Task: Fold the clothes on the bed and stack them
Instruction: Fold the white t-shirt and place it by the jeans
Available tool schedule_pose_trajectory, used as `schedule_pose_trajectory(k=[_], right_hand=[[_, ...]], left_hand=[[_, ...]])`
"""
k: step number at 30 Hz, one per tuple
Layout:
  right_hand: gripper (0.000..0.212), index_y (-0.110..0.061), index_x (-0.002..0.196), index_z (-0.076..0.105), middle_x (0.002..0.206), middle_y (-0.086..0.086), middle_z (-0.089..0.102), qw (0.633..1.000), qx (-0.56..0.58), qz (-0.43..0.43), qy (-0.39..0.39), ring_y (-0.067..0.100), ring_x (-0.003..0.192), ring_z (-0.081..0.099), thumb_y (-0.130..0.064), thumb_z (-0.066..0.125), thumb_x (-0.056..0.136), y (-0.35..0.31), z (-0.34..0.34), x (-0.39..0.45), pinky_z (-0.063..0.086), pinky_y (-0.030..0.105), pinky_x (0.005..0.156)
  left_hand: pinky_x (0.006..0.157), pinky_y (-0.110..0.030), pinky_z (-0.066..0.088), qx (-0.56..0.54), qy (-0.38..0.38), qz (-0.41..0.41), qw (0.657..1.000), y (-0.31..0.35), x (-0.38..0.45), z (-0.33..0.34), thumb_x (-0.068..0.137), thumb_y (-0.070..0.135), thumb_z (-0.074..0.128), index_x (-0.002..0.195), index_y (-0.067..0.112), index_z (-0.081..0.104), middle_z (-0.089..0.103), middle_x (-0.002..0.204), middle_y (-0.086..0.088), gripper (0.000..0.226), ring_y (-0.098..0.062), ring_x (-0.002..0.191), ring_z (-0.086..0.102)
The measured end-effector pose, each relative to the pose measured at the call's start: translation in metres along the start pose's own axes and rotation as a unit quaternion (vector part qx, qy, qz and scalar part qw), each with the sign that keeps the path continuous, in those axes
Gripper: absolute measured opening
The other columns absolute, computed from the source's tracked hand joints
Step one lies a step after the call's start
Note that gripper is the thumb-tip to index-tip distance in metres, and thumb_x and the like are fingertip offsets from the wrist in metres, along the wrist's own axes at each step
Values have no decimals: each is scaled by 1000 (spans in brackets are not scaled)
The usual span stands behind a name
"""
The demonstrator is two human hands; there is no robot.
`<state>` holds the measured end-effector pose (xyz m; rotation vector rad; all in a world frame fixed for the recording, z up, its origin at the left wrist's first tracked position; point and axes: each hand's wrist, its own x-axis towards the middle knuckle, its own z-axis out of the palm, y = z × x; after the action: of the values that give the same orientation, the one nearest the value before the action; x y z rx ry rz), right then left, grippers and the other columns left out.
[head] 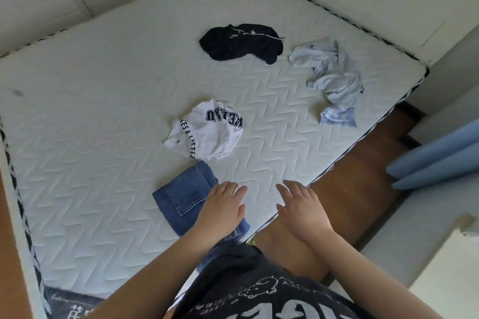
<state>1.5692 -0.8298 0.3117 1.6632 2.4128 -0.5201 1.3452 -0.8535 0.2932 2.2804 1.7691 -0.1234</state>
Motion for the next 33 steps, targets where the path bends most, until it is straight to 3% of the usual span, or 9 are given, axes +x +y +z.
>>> schedule_pose_trajectory(k=[6, 11, 16, 19, 24, 26, 29, 33], right_hand=[[59, -26, 156, 16, 163, -1, 16, 995, -41, -67, -60, 19, 150, 15, -43, 33, 102, 2, -21, 56, 10, 35, 121], [59, -29, 156, 14, 163, -2, 17, 995, -38, -72, -49, 19, 149, 17, -44, 33, 102, 10, -32, 93, 12, 35, 121], [61, -26, 156, 19, 162, 2, 21, 992, -59, -106, -37, 22, 148, 22, -42, 38, 100, 22, -39, 133, 16, 37, 119], [61, -22, 154, 29, 159, 6, 29, 985, -82, -146, -38, 25, 145, 29, -38, 46, 97, 33, -43, 156, 22, 40, 118], [59, -13, 133, 60, 134, 14, 60, 975, -105, -195, 22, 31, 121, 59, -30, 74, 78, 56, -63, 200, 48, 45, 100], [59, -10, 130, 62, 130, 17, 61, 968, -111, -223, 35, 34, 118, 60, -27, 76, 76, 68, -74, 220, 50, 48, 98], [57, -10, 131, 61, 130, 17, 61, 951, -130, -278, 49, 35, 118, 60, -27, 73, 78, 86, -88, 250, 48, 49, 100], [55, -10, 126, 64, 125, 16, 63, 941, -133, -308, 36, 35, 113, 61, -26, 76, 75, 89, -96, 291, 50, 48, 97]], left_hand=[[115, -37, 23, -80, -14, -85, 993, -50, 31, -3, 101, 34, 42, 149, 21, 37, 43, 148, -3, 50, -23, 139, 35], [117, -42, 21, -69, -20, -122, 990, -78, 54, -12, 100, 34, 41, 149, 19, 36, 39, 151, -5, 52, -25, 141, 31], [120, -51, 6, -52, -37, -189, 980, -87, 79, -19, 102, 39, 33, 157, 29, 13, 9, 165, -2, 59, -27, 152, 6], [121, -50, 5, -31, -45, -222, 974, -83, 91, -19, 103, 41, 30, 157, 30, 6, 5, 166, -3, 61, -25, 152, 3], [121, -45, 12, -40, -25, -266, 963, -63, 119, -28, 102, 36, 39, 157, 24, 20, 23, 162, -8, 60, -26, 150, 16], [118, -49, 20, -47, 2, -295, 954, -51, 133, -37, 99, 32, 49, 152, 20, 35, 37, 155, -13, 57, -31, 145, 30], [103, -55, 43, -58, 103, -324, 939, -36, 156, -42, 87, 21, 63, 134, 9, 60, 59, 132, -20, 49, -39, 124, 55], [96, -50, 49, -66, 133, -361, 921, -21, 182, -46, 92, 33, 45, 128, 11, 64, 64, 124, -17, 46, -37, 117, 61]])
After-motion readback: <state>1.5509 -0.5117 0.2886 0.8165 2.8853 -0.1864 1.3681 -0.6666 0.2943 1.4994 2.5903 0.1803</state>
